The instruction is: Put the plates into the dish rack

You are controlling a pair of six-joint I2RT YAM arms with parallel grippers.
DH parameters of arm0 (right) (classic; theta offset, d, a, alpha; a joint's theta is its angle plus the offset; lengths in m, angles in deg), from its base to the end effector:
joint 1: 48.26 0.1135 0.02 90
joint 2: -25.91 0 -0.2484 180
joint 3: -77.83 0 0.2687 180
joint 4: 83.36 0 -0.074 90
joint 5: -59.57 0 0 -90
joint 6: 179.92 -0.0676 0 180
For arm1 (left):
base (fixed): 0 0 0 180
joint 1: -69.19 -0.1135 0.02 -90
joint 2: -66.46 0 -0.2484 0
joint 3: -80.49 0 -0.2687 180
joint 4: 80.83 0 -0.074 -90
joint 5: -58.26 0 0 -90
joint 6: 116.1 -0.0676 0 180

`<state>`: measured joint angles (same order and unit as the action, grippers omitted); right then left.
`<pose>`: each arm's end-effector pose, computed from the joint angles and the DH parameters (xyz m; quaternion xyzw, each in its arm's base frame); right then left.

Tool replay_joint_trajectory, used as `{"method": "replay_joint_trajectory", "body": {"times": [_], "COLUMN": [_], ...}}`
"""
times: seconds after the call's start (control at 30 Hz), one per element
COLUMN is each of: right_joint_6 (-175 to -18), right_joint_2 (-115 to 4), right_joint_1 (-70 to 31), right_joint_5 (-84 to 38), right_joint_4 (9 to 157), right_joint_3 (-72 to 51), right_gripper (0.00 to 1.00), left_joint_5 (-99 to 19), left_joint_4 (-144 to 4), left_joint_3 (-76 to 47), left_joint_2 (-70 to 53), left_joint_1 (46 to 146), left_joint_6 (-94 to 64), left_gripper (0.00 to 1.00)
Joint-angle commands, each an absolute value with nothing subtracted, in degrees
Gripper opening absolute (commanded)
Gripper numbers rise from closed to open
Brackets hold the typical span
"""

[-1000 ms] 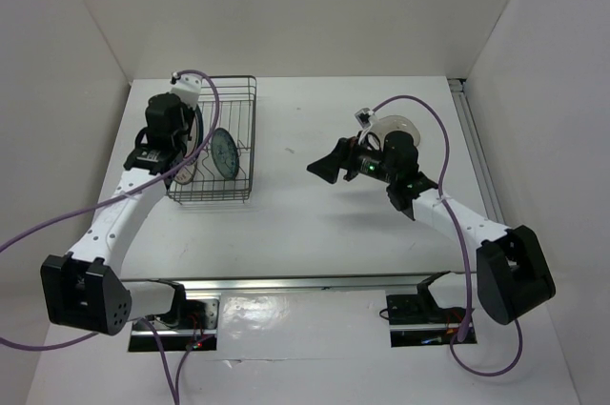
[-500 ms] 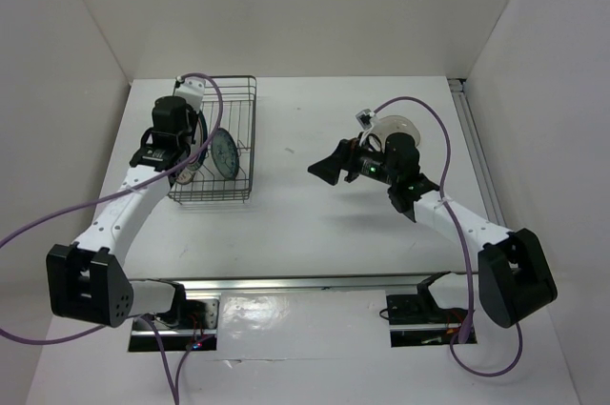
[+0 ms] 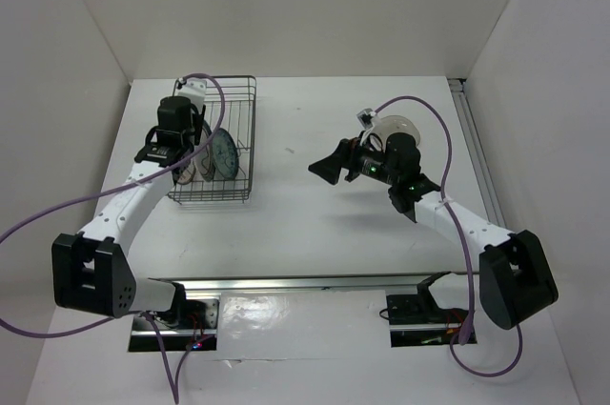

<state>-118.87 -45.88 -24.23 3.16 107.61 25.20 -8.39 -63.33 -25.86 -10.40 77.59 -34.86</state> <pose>0.2818 0.1666 0.2427 -0.1580 0.7310 0.4751 0.4637 0.3591 -0.0259 0.2922 0.0064 0.8138 0.1682 0.5562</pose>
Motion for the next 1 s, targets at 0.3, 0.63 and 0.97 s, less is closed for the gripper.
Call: {"method": "replay_joint_trajectory", "body": {"times": [0.3,0.63,0.97], "right_joint_6": [-113.6,-122.6,-129.1], "right_joint_2": [-40.7,-47.6,-59.9], "right_joint_1": [-23.8,-43.4,-53.5], "right_joint_5": [-16.3,-25.1,-24.5], "right_joint_4": [99.4,94.0,96.4], "right_joint_3": [23.8,22.1,19.2], "right_gripper": [1.00,1.00,0.99], "left_joint_5": [-10.7,-24.9,-29.1], "left_joint_4": [-61.2,-54.6,-57.2], "left_joint_3": [-20.7,-16.0,-19.2], "left_joint_2": [-4.0,-0.4,1.9], "left_joint_1": [78.9,85.1,89.8], "left_joint_6": [-26.4,-16.2,-12.0], "left_gripper": [1.00,1.00,1.00]}}
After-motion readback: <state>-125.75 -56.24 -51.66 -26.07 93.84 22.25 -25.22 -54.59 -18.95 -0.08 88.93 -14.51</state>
